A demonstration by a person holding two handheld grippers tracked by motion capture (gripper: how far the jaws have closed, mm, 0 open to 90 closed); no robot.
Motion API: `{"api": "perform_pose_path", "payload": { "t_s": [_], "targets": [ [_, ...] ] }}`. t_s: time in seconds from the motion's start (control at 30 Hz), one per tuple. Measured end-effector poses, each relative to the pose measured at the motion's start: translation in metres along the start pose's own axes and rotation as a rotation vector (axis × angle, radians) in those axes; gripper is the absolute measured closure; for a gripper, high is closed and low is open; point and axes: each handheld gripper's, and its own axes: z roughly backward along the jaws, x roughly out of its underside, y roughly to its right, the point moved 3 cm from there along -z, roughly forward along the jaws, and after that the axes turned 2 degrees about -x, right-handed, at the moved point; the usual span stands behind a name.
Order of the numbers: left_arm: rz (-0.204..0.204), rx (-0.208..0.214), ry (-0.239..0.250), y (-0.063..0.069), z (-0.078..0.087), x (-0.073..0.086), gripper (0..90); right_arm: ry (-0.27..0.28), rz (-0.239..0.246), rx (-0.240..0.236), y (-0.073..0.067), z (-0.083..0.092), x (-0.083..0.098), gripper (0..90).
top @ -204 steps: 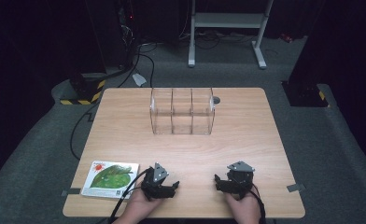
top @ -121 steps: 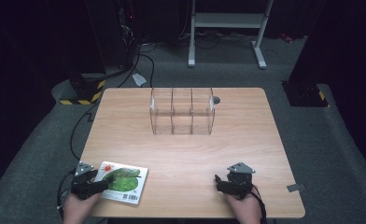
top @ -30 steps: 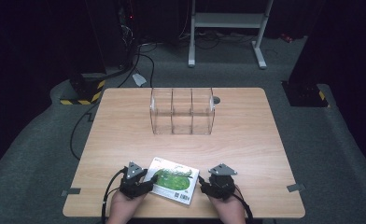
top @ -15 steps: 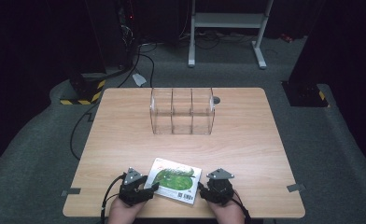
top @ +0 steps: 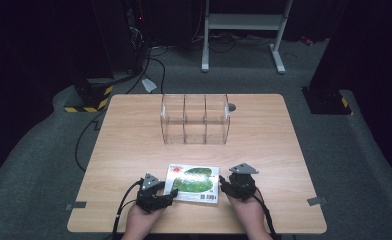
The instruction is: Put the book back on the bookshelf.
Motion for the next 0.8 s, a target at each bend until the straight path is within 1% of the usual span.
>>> {"api": "perform_pose_path", "payload": {
  "t_s": [0.03, 0.07, 0.1, 0.13, 0.17, 0.2, 0.23, 0.27, 0.3, 0.37, 0.4, 0.43, 0.5, 0.53, 0.57, 0.6, 0.63, 0.7, 0.77, 0.8],
  "targets": [
    [-0.002, 0.000, -0.001, 0.001, 0.000, 0.000, 35.1, 0.020, -0.006, -0.020, -0.004, 0.008, 0.003, 39.9],
    [-0.001, -0.005, -0.001, 0.003, 0.000, 0.001, 33.3, 0.021, -0.010, -0.046, -0.009, 0.013, 0.007, 38.3],
    [-0.002, -0.004, -0.001, 0.005, 0.000, 0.001, 32.8, 0.014, -0.012, -0.068, -0.013, 0.015, 0.011, 36.9],
    [-0.014, 0.002, -0.002, 0.007, 0.000, 0.002, 33.2, 0.006, -0.012, -0.092, -0.016, 0.015, 0.015, 35.7],
    [-0.023, 0.015, -0.008, 0.009, 0.001, 0.003, 34.6, -0.016, -0.022, -0.125, -0.023, 0.015, 0.022, 34.2],
    [-0.021, 0.025, -0.010, 0.011, 0.000, 0.003, 35.3, -0.033, -0.025, -0.143, -0.027, 0.015, 0.026, 32.8],
    [-0.021, 0.032, -0.010, 0.012, -0.001, 0.002, 35.2, -0.042, -0.017, -0.157, -0.031, 0.013, 0.029, 32.2],
    [-0.020, 0.036, -0.011, 0.014, -0.001, 0.002, 35.0, -0.052, -0.008, -0.165, -0.034, 0.011, 0.030, 31.2],
    [-0.008, 0.042, -0.010, 0.015, -0.003, 0.001, 34.5, -0.059, -0.004, -0.163, -0.036, 0.009, 0.030, 30.1],
    [0.019, 0.052, -0.009, 0.013, -0.007, -0.003, 30.9, -0.061, -0.022, -0.164, -0.035, 0.005, 0.028, 30.0],
    [0.021, 0.054, -0.010, 0.012, -0.009, -0.005, 30.5, -0.061, -0.024, -0.172, -0.034, 0.003, 0.026, 28.8],
    [0.013, 0.047, -0.007, 0.010, -0.012, -0.008, 30.9, -0.068, -0.038, -0.182, -0.033, 0.000, 0.025, 27.2],
    [0.035, 0.041, -0.003, 0.008, -0.016, -0.012, 31.7, -0.073, -0.058, -0.197, -0.029, -0.005, 0.022, 26.0],
    [0.032, 0.038, -0.006, 0.007, -0.018, -0.014, 31.2, -0.068, -0.054, -0.193, -0.028, -0.007, 0.020, 25.5],
    [0.034, 0.032, -0.004, 0.006, -0.020, -0.016, 31.1, -0.072, -0.060, -0.191, -0.028, -0.008, 0.019, 24.9],
    [0.033, 0.026, -0.004, 0.006, -0.021, -0.017, 31.0, -0.068, -0.050, -0.187, -0.027, -0.009, 0.018, 24.5],
    [0.032, 0.022, 0.000, 0.006, -0.022, -0.018, 31.2, -0.066, -0.058, -0.184, -0.027, -0.010, 0.017, 24.7],
    [0.025, 0.016, 0.005, 0.007, -0.021, -0.017, 32.0, -0.060, -0.059, -0.188, -0.026, -0.011, 0.017, 25.0],
    [0.003, 0.006, 0.005, 0.007, -0.019, -0.015, 33.1, -0.050, -0.063, -0.187, -0.025, -0.012, 0.017, 25.6],
    [0.010, 0.007, 0.006, 0.007, -0.018, -0.015, 33.9, -0.041, -0.065, -0.182, -0.025, -0.013, 0.016, 25.8]
  ]
}}
